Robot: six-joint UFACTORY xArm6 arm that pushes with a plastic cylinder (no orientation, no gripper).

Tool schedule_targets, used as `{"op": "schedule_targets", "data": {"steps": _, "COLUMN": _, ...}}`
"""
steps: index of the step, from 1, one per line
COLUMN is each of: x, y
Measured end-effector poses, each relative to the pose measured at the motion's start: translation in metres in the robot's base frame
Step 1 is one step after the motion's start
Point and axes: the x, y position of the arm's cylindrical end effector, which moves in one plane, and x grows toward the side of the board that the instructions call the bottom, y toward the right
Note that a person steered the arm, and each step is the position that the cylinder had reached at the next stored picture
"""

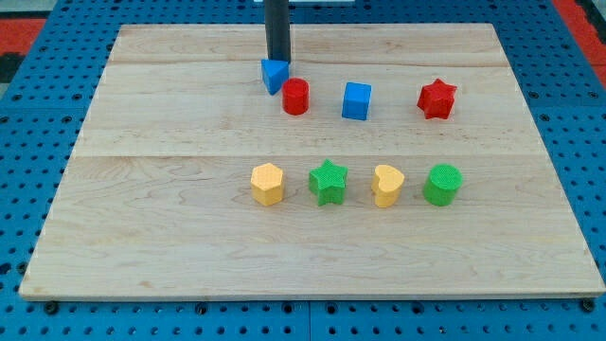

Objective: Move the blue triangle closer to the red circle

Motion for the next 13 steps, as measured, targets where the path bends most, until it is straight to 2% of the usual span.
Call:
{"op": "schedule_targets", "data": {"steps": 6, "x": 0.001, "y": 0.006}}
{"op": "schedule_targets", "data": {"steps": 8, "x": 0.027, "y": 0.013}}
{"op": "schedule_targets", "data": {"steps": 11, "x": 0.043, "y": -0.032}}
{"op": "schedule_targets", "data": {"steps": 12, "x": 0.031, "y": -0.016}}
{"op": "schedule_targets", "data": {"steps": 13, "x": 0.008, "y": 0.061}}
